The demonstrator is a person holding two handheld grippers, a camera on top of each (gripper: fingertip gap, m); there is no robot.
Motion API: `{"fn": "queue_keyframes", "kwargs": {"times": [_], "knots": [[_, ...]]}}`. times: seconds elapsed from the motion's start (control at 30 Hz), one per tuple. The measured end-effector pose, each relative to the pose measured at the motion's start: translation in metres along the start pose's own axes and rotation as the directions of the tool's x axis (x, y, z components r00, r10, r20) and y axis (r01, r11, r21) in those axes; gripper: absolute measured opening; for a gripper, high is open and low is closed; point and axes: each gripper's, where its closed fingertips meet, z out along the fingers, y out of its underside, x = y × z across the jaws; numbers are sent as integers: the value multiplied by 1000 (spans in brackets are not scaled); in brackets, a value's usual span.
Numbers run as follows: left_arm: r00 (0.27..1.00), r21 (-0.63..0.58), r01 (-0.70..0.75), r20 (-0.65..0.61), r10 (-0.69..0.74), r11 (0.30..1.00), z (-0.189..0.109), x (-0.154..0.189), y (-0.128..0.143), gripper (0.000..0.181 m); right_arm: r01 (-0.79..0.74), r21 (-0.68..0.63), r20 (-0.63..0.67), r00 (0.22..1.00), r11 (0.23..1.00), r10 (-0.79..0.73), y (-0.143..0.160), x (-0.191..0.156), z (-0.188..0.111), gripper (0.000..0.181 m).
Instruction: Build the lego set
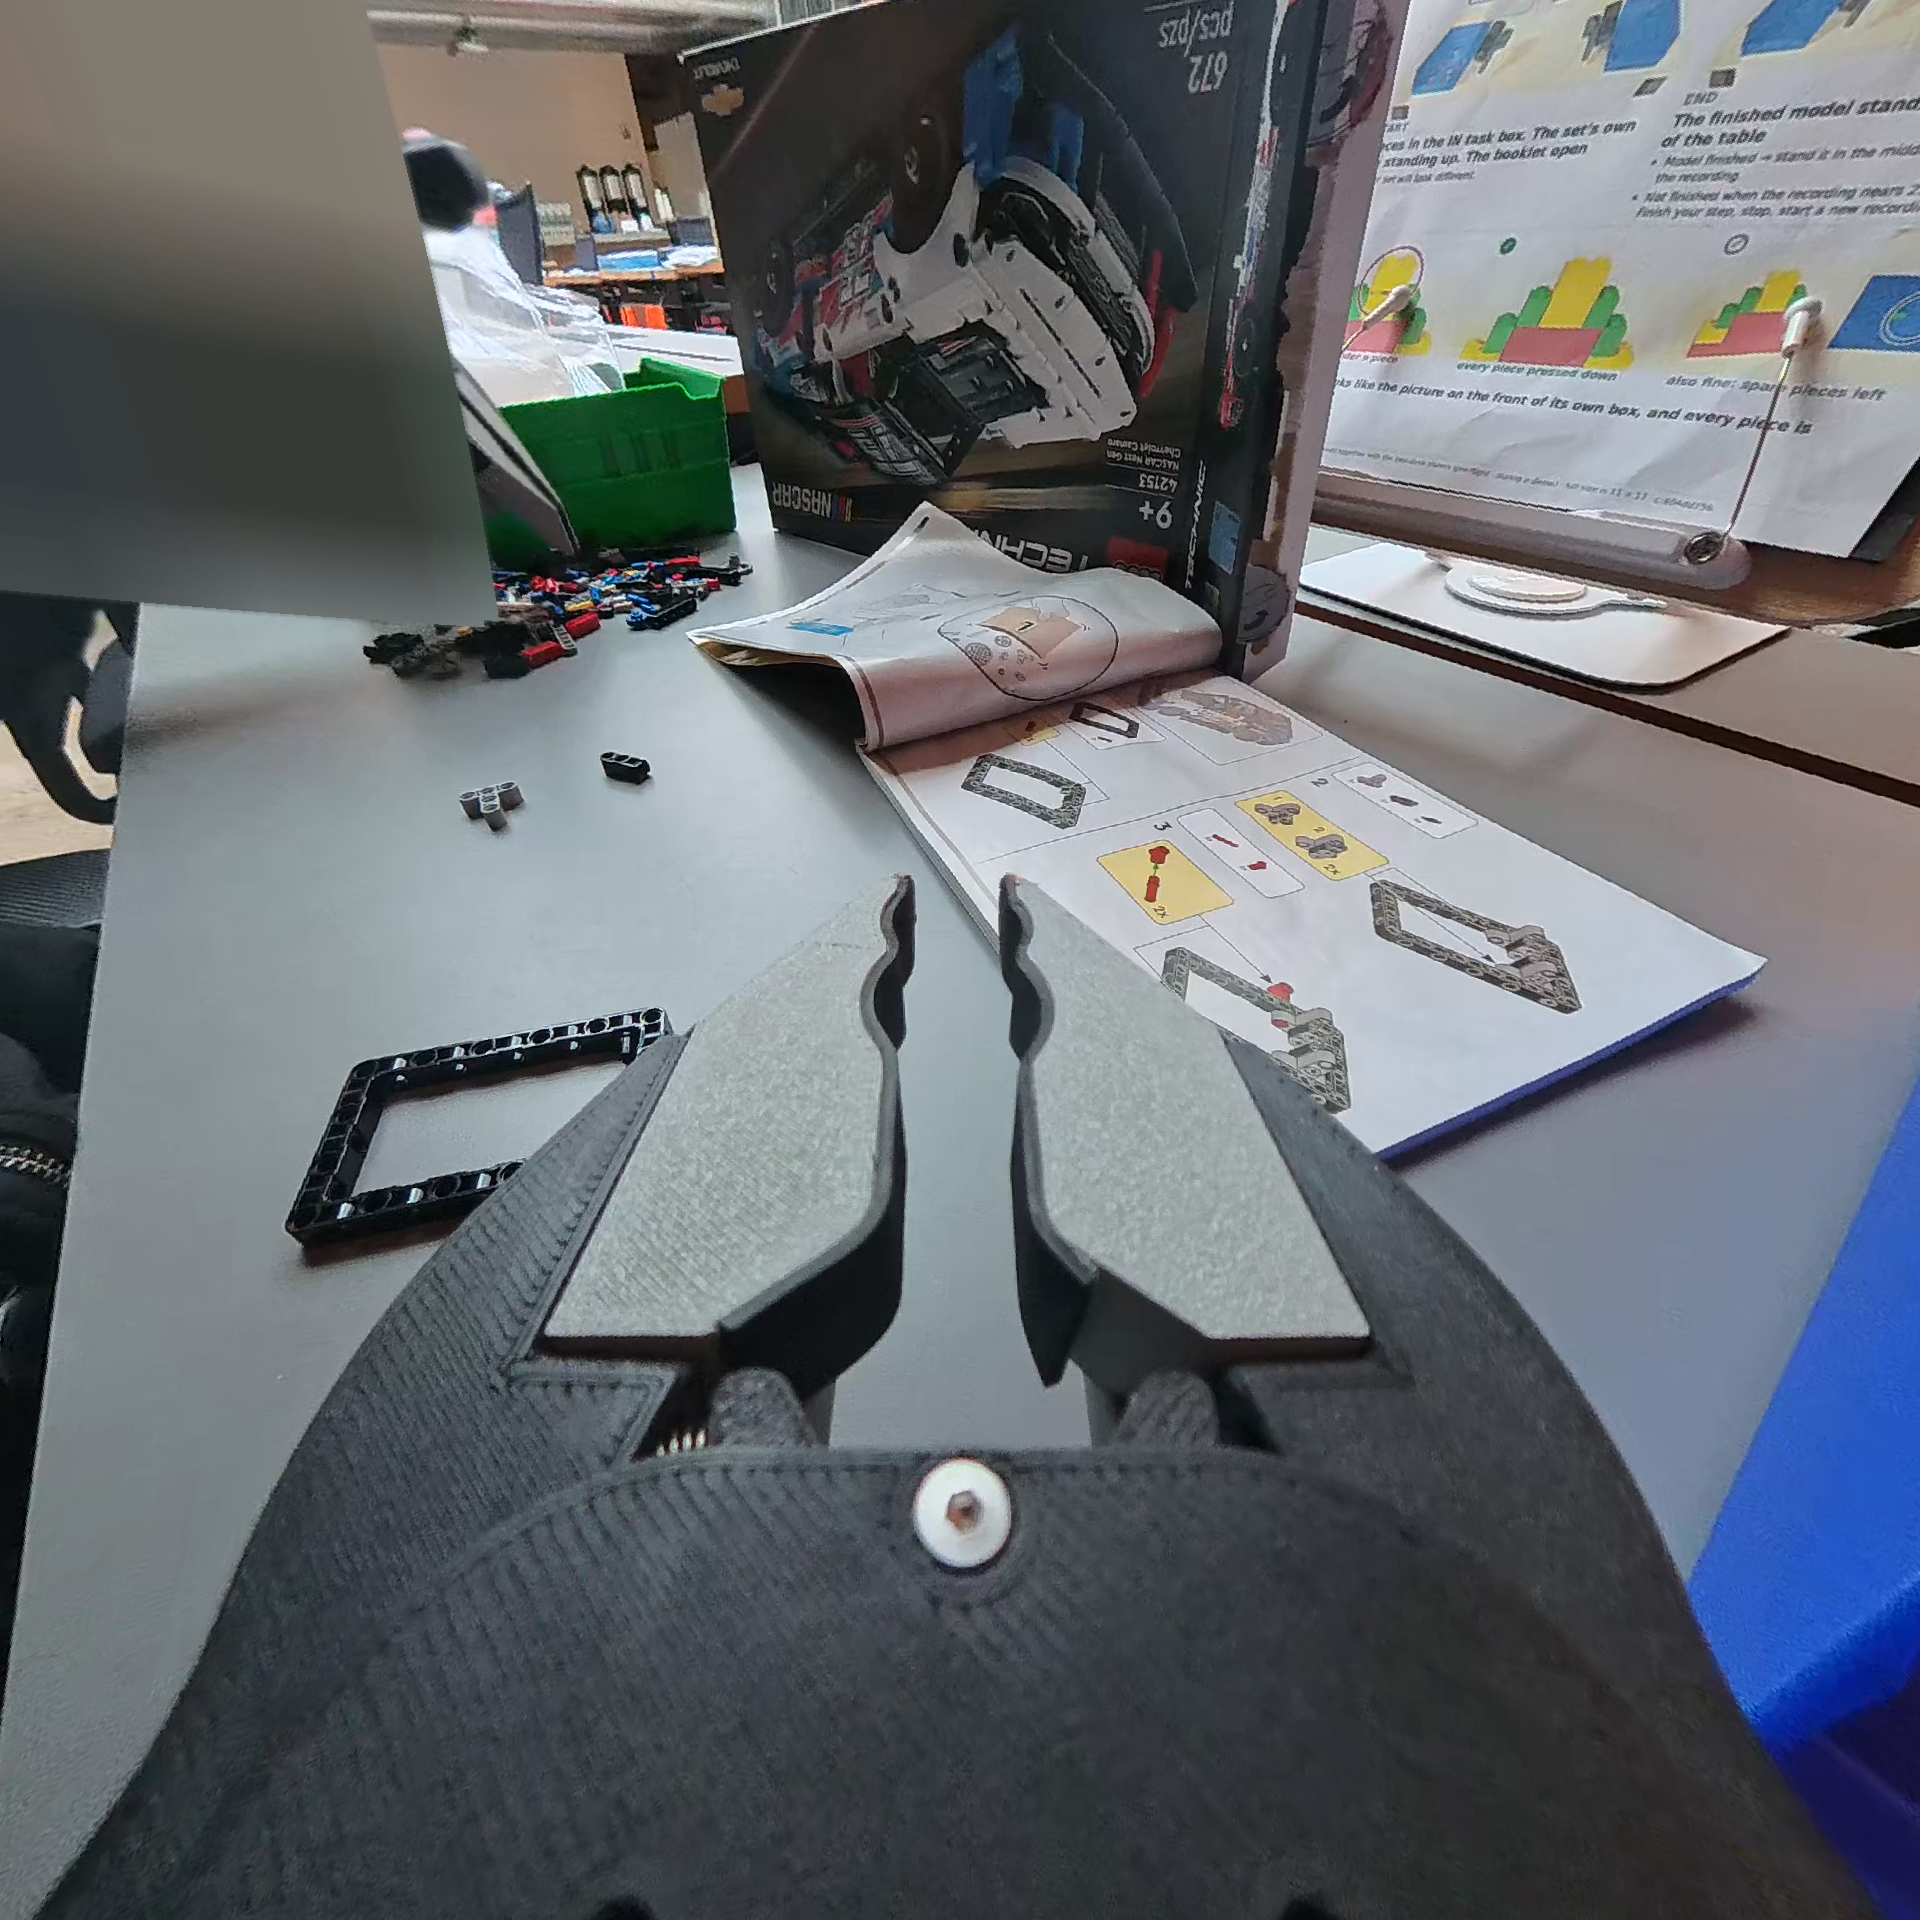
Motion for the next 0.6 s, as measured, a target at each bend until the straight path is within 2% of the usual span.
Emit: {"fn": "queue_keyframes", "kwargs": {"times": [0.1,0.27,0.37,0.6], "knots": [[986,69,-45,-160,55,997,-6,52,-17,2,2,2,3,1000,1000,-2,0,-1,0,13],[930,15,-202,-310,197,979,18,132,-15,2,12,2,7,1000,1000,-12,-1,-3,1,12],[921,-57,-258,-315,228,965,40,148,-2,2,17,7,10,1000,1000,-17,-1,-4,0,12],[920,2,-241,-318,229,971,32,152,-12,12,14,6,23,1000,1000,-14,-1,-6,1,11]]}}
